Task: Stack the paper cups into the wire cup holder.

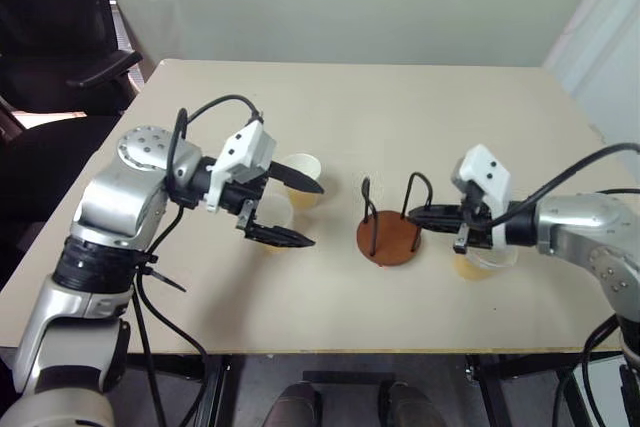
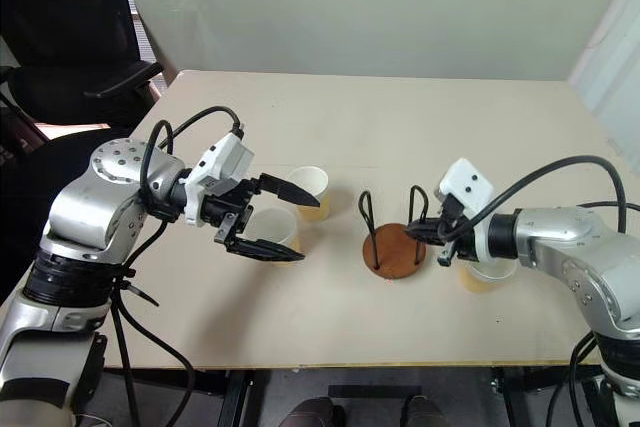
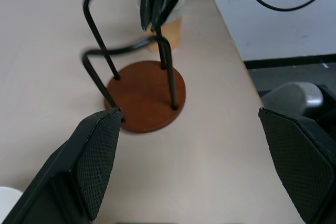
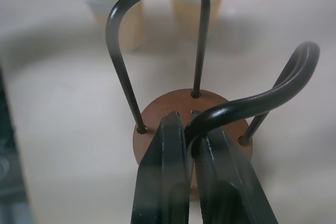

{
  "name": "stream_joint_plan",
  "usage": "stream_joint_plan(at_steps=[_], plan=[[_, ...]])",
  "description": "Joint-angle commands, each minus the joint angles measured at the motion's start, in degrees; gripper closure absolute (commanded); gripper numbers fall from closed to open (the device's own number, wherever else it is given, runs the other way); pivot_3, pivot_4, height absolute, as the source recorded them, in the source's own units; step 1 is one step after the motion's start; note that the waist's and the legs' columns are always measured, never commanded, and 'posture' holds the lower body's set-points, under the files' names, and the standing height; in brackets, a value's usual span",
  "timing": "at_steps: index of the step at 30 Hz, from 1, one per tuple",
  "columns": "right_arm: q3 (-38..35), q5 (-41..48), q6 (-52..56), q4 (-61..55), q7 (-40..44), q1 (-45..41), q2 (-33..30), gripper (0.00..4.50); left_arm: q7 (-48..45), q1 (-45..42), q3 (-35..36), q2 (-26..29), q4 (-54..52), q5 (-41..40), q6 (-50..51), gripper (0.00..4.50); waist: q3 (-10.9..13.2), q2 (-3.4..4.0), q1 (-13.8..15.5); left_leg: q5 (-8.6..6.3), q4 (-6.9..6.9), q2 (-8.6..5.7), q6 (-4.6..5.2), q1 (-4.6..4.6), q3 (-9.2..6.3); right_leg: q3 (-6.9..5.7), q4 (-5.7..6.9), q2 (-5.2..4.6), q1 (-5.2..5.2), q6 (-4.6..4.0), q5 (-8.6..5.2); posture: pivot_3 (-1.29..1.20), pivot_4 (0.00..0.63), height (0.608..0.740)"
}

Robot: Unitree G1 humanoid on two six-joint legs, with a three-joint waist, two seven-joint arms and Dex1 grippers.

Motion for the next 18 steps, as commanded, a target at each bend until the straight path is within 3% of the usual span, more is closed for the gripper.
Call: stream_joint_plan(at_steps=[1,8,12,15,18], plan=[[0.04,0.77,-1.88,-2.24,0.59,0.31,-0.38,4.46,-0.78,0.02,0.67,1.22,-2.32,-1.24,0.7,0.0,0.0,0.0,-0.03,0.0,0.0,0.0,0.0,0.0,0.0,0.0,0.0,0.0,0.0,0.0,0.0,0.0,0.15,0.74],[4.87,-1.53,-3.5,-0.53,0.58,0.33,-0.19,4.46,-0.32,-1.12,0.4,1.4,-1.64,-0.53,0.97,0.0,0.0,0.0,-0.06,0.0,0.01,0.0,0.01,0.0,-0.01,0.0,-0.01,-0.01,0.01,0.0,0.0,0.0,0.15,0.74],[5.98,-1.97,-3.95,-0.14,0.86,-0.05,-0.51,3.46,-0.66,0.39,-0.08,2.82,-0.94,1.86,-1.68,0.0,0.0,0.0,-0.1,0.0,0.01,0.0,0.02,0.0,-0.01,0.0,-0.01,-0.01,0.01,0.0,0.0,0.0,0.15,0.74],[6.0,-2.44,-4.25,0.01,0.43,-0.13,-0.69,2.46,-1.49,1.44,-0.08,3.97,-0.58,2.77,-3.75,0.0,0.0,0.0,-0.26,0.0,-0.01,0.01,0.02,0.0,-0.02,0.0,-0.01,-0.01,0.0,0.0,0.0,0.0,0.15,0.74],[4.88,-2.35,-4.53,-0.08,0.95,0.13,-1.46,2.46,-2.44,2.27,0.04,4.96,-0.07,3.79,-6.41,0.0,0.0,0.0,-0.25,-0.01,-0.01,0.0,0.02,0.0,-0.03,0.0,-0.02,-0.01,0.01,-0.01,0.0,0.0,0.15,0.74]])
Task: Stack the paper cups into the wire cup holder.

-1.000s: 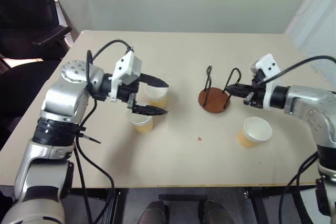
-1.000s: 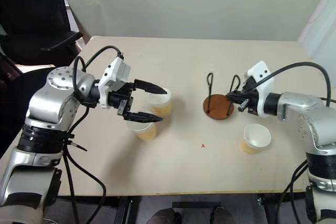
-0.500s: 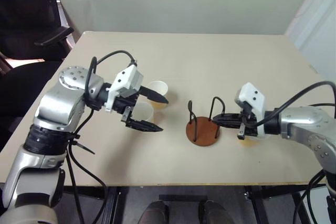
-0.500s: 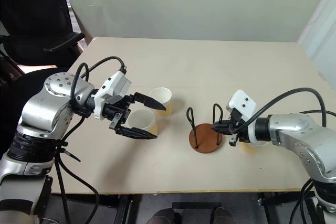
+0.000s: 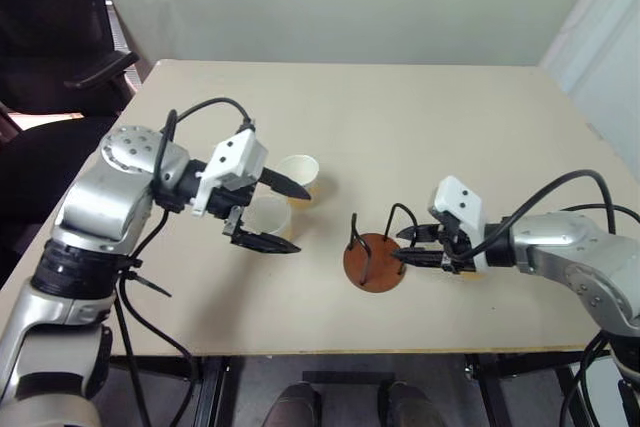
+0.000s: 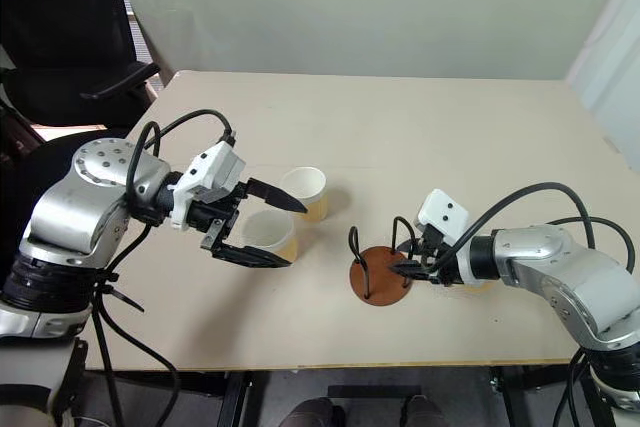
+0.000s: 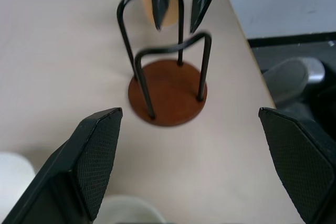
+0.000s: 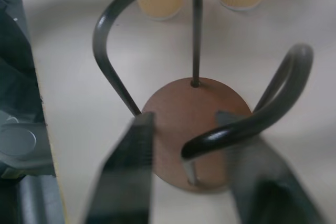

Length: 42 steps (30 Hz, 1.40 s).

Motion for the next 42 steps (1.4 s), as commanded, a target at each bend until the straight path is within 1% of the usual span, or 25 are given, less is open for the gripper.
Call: stream_joint_plan(at_steps=[1,4,6,9,12,16,18,20,21,23,24,26,29,32,35,37,39,42], plan=[[-2.03,0.03,-1.25,-0.7,0.75,-0.56,-1.36,2.46,-1.61,0.02,0.49,1.38,0.11,0.72,-2.91,0.0,0.0,0.0,0.02,0.0,0.0,0.0,0.0,-0.01,0.0,0.0,0.0,0.0,0.0,0.0,0.0,0.0,0.15,0.74],[-3.4,0.59,-1.28,-0.73,1.23,-1.06,-2.57,2.46,-2.06,-0.23,0.65,1.87,0.85,0.81,-4.04,0.0,0.0,0.0,0.02,0.0,0.0,0.0,0.0,-0.01,-0.01,0.0,0.0,0.0,0.0,-0.01,-0.01,0.0,0.15,0.74],[-5.31,1.17,-1.1,-1.3,2.45,-1.81,-4.87,2.46,-2.38,-0.42,0.91,2.31,1.22,0.57,-4.36,0.0,0.0,0.0,0.02,0.0,0.0,0.0,0.0,-0.01,0.0,-0.01,0.0,0.0,0.0,-0.02,-0.01,0.0,0.15,0.74],[-10.58,4.9,0.31,-2.76,5.5,-2.31,-9.23,2.46,-2.9,0.13,1.13,3.44,1.15,0.57,-5.4,0.0,0.0,0.0,0.05,-0.01,-0.02,-0.01,0.01,-0.04,0.0,-0.01,-0.01,-0.02,-0.01,-0.02,-0.01,0.0,0.15,0.74],[-11.5,6.68,0.41,-3.82,6.85,-2.49,-11.57,2.46,-2.97,-0.08,0.74,4.22,1.42,0.59,-6.16,0.0,-0.01,-0.02,-0.06,-0.02,-0.07,-0.01,0.01,-0.03,0.0,0.0,-0.03,-0.02,-0.02,-0.07,-0.04,0.0,0.15,0.74],[-13.67,8.58,0.95,-4.28,9.56,-2.97,-15.95,1.6,-2.97,0.31,-0.54,6.11,1.33,0.5,-7.98,0.0,0.0,-0.01,-0.1,-0.02,-0.11,-0.01,-0.01,-0.04,0.0,0.0,0.0,-0.01,-0.08,-0.08,-0.05,0.0,0.15,0.74],[-14.98,10.15,1.48,-4.09,10.32,-3.5,-17.45,0.86,-2.97,0.15,-1.11,6.67,1.57,0.12,-8.51,0.0,-0.01,-0.01,-0.09,-0.02,-0.11,-0.01,0.0,-0.05,0.0,0.0,-0.02,-0.02,-0.07,-0.08,-0.05,0.0,0.15,0.74],[-15.77,11.27,1.8,-3.95,10.14,-4.36,-18.2,0.25,-2.97,-0.26,-2.13,7.34,1.65,-0.28,-9.24,0.0,-0.01,-0.01,-0.07,-0.03,-0.11,-0.02,0.0,-0.04,0.0,0.01,-0.02,-0.02,-0.07,-0.09,-0.05,0.0,0.15,0.74],[-15.93,11.56,1.81,-3.88,9.79,-4.83,-18.29,0.02,-2.97,-0.43,-2.84,7.81,1.61,-0.34,-9.81,0.0,-0.01,-0.01,-0.08,-0.03,-0.1,-0.01,0.0,-0.04,-0.01,0.0,-0.02,-0.02,-0.06,-0.09,-0.05,0.0,0.15,0.74],[-15.93,11.86,1.63,-3.91,9.42,-5.48,-18.46,0.02,-2.97,-0.7,-4.2,8.71,1.88,0.03,-11.59,0.0,-0.01,-0.01,-0.16,-0.03,-0.09,-0.01,0.0,-0.04,0.01,0.01,0.0,-0.02,-0.08,-0.09,-0.05,0.0,0.15,0.74],[-16.34,12.16,1.69,-3.99,9.46,-5.61,-18.78,0.02,-2.97,-0.97,-5.17,9.07,2.36,1.85,-14.44,0.0,-0.01,-0.01,-0.17,-0.03,-0.1,-0.01,0.01,-0.03,0.0,0.01,0.01,-0.01,-0.09,-0.09,-0.05,0.0,0.15,0.74],[-17.35,12.78,2.04,-4.13,9.43,-5.69,-19.47,0.02,-2.97,-1.53,-7.66,10.53,3.54,5.58,-22.6,0.0,0.0,-0.01,-0.09,-0.03,-0.1,-0.01,0.01,-0.03,-0.01,0.01,0.01,-0.01,-0.1,-0.1,-0.06,0.0,0.15,0.74],[-19.75,14.55,3.18,-4.53,9.21,-4.73,-20.55,0.02,-2.97,-3.69,-11.1,12.74,5.46,8.66,-32.91,0.0,0.0,-0.01,-0.09,-0.05,-0.1,-0.01,0.05,-0.06,-0.01,0.01,-0.02,-0.01,-0.11,-0.1,-0.07,0.0,0.15,0.74],[-21.56,16.14,4.16,-5.33,8.57,-3.45,-21.01,0.02,-2.97,-7.53,-12.67,11.57,9.73,11.87,-39.82,0.0,-0.01,-0.01,0.12,-0.06,-0.09,-0.01,0.07,-0.08,-0.02,0.0,-0.03,-0.01,-0.11,-0.13,-0.09,0.0,0.15,0.74],[-22.56,17.85,4.78,-5.99,7.08,-2.85,-20.4,0.02,-2.97,-10.44,-13.73,9.37,13.83,14.16,-42.82,0.0,-0.01,0.0,0.1,-0.09,-0.07,-0.03,0.1,-0.09,-0.01,0.01,0.0,-0.02,-0.11,-0.18,-0.11,0.0,0.15,0.74],[-22.78,18.9,4.94,-6.26,6.09,-2.75,-20.12,0.02,-2.97,-10.75,-14.48,9.12,14.91,14.44,-43.74,0.0,-0.02,0.01,-0.06,-0.09,-0.07,-0.03,0.11,-0.09,0.0,0.02,0.0,-0.03,-0.12,-0.18,-0.11,0.0,0.15,0.74],[-22.85,19.76,4.98,-6.35,5.25,-2.74,-20.11,0.02,-2.97,-10.56,-15.01,9.13,15.34,14.62,-44.29,0.0,-0.02,0.01,-0.14,-0.11,-0.09,-0.03,0.1,-0.09,0.01,0.01,0.0,-0.03,-0.14,-0.18,-0.11,0.0,0.15,0.74],[-23.39,21.23,4.97,-6.38,4.64,-2.61,-20.37,0.02,-2.97,-9.07,-17.03,11.31,13.72,13.25,-43.41,0.0,-0.02,0.01,-0.18,-0.12,-0.11,-0.02,0.08,-0.12,0.01,0.01,0.01,-0.02,-0.2,-0.17,-0.12,0.0,0.15,0.74]])
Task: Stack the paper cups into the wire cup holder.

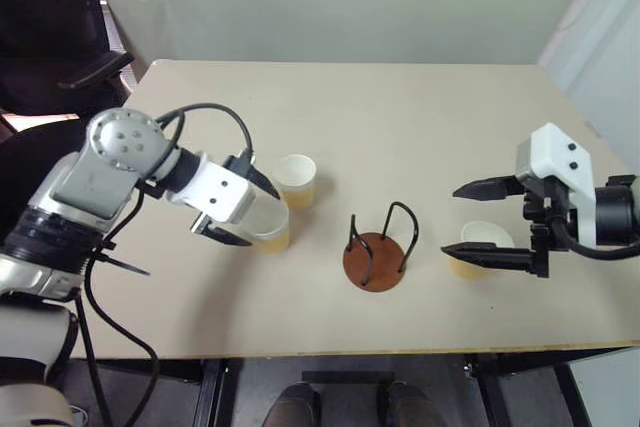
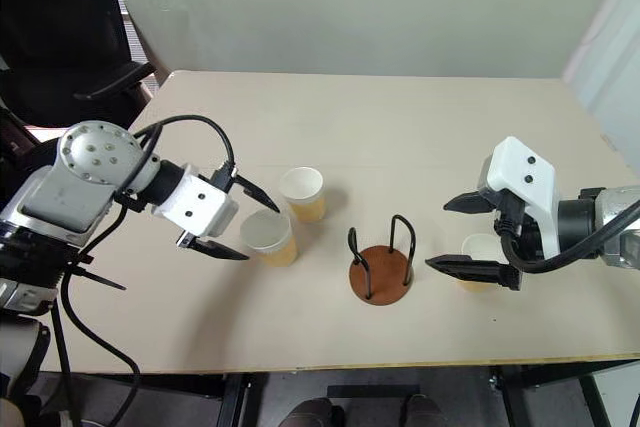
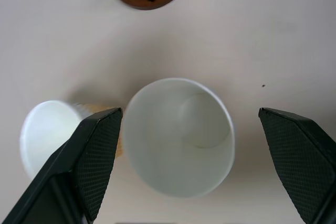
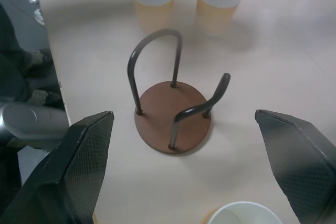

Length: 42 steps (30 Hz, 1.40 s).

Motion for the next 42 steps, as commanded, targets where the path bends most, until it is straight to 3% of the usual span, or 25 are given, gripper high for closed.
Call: stream_joint_plan(at_steps=[1,8,9,12,22,31,35,42], plan=[[-2.99,2.38,-0.15,-0.98,-1.11,-0.26,-0.65,0.02,-2.1,1.28,-1.23,3.53,-2.14,-1.49,-0.2,0.0,0.0,0.0,-0.04,0.0,-0.02,0.0,-0.01,0.0,0.0,0.0,-0.01,0.0,-0.01,0.0,0.0,0.0,0.15,0.74],[-3.36,4.25,-1.38,-0.4,-1.9,-0.59,-0.56,0.02,-2.1,2.26,-3.8,6.1,-2.1,-0.25,-1.79,0.0,0.0,0.0,0.03,-0.01,-0.1,0.0,-0.01,-0.01,-0.02,-0.01,-0.01,0.0,-0.04,0.0,-0.04,0.0,0.15,0.74],[-3.52,4.32,-1.77,-0.26,-1.84,-0.47,-0.44,0.0,-2.1,2.23,-3.82,5.74,-1.85,0.05,-1.9,0.19,0.0,0.0,0.06,-0.01,-0.08,0.0,-0.01,-0.01,-0.02,-0.01,-0.01,0.0,-0.03,0.0,-0.04,0.0,0.15,0.74],[-4.69,4.27,-3.42,-0.07,-0.94,0.87,-0.14,0.0,-2.1,2.15,-3.56,4.27,-1.28,1.16,-1.94,0.94,0.0,0.0,0.07,-0.03,-0.05,0.0,0.01,-0.01,0.0,-0.01,0.01,0.0,-0.03,-0.01,-0.04,0.0,0.15,0.74],[-8.92,2.78,-8.9,0.14,0.59,5.8,-0.03,0.0,-2.1,0.31,-3.24,1.39,0.58,2.26,-2.78,4.45,-0.01,0.0,-0.04,-0.03,-0.03,0.01,0.01,-0.01,-0.01,-0.01,0.06,0.0,-0.03,-0.02,-0.05,0.0,0.15,0.74],[-10.99,-0.34,-15.15,-0.82,2.69,11.1,0.38,0.0,-2.1,-1.02,-5.65,3.56,0.25,0.44,-2.49,4.48,-0.01,0.0,-0.03,-0.04,0.02,0.01,0.03,-0.01,0.0,-0.01,0.06,0.0,-0.02,-0.01,-0.04,0.0,0.15,0.74],[-12.64,-1.28,-17.81,0.09,4.13,12.21,0.82,0.0,-2.1,-5.09,-6.78,3.97,-0.75,-4.7,3.49,4.48,-0.01,0.0,0.08,-0.04,0.04,0.01,0.03,-0.04,0.0,-0.02,0.07,0.0,-0.02,-0.01,-0.04,0.0,0.15,0.74],[-22.26,2.31,-17.91,3.59,11.59,19.14,2.2,0.0,-2.1,-12.63,-7.25,4.74,-5.98,-18.23,17.22,4.48,-0.01,-0.01,0.08,-0.1,0.08,-0.01,0.05,-0.1,0.06,-0.02,-0.03,-0.04,0.0,0.0,-0.04,0.0,0.15,0.74]])
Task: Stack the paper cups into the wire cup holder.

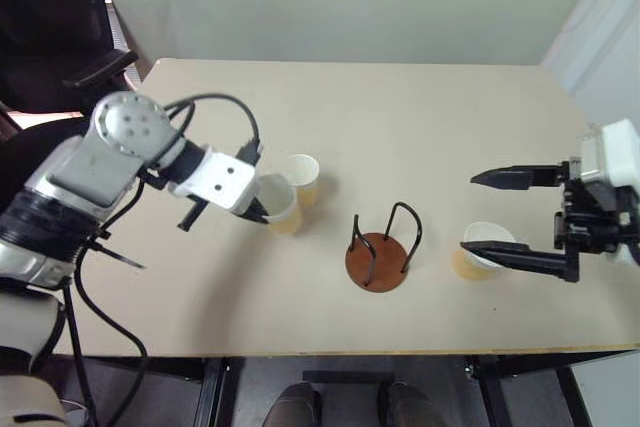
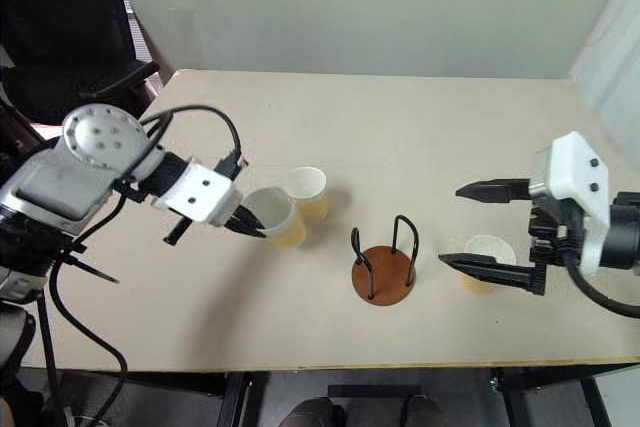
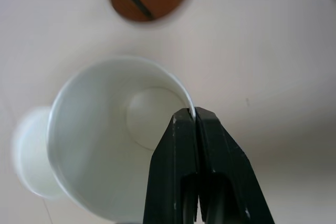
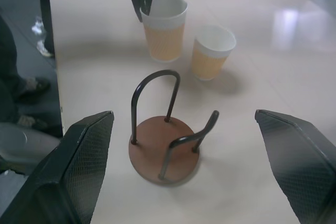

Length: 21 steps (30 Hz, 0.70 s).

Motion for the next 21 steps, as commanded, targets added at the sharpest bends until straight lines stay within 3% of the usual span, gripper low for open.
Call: stream_joint_plan(at_steps=[1,10,21], plan=[[-5.93,2.03,-0.48,1.42,3.99,2.34,0.62,0.0,-1.84,-4.57,0.62,0.68,-2.43,-6.05,5.02,4.48,0.0,0.0,0.0,0.0,-0.01,0.0,0.0,0.01,0.01,0.0,-0.01,0.0,0.0,0.0,0.0,0.0,0.15,0.74],[-11.42,3.56,0.67,0.84,8.12,8.26,0.15,0.0,-1.84,-15.55,-4.76,-4.74,0.53,-14.41,8.49,4.48,0.0,0.0,-0.02,0.01,0.02,0.0,-0.03,0.06,0.02,0.02,0.04,-0.01,0.07,0.02,0.01,0.0,0.15,0.74],[-18.64,4.39,2.54,-3.16,6.44,13.99,1.33,0.0,-1.84,-26.13,-14.58,-13.51,9.45,-19.92,3.01,4.48,0.03,-0.04,0.14,-0.05,0.04,0.0,0.06,0.08,0.05,0.02,-0.03,-0.04,0.17,0.07,0.0,0.0,0.15,0.74]])
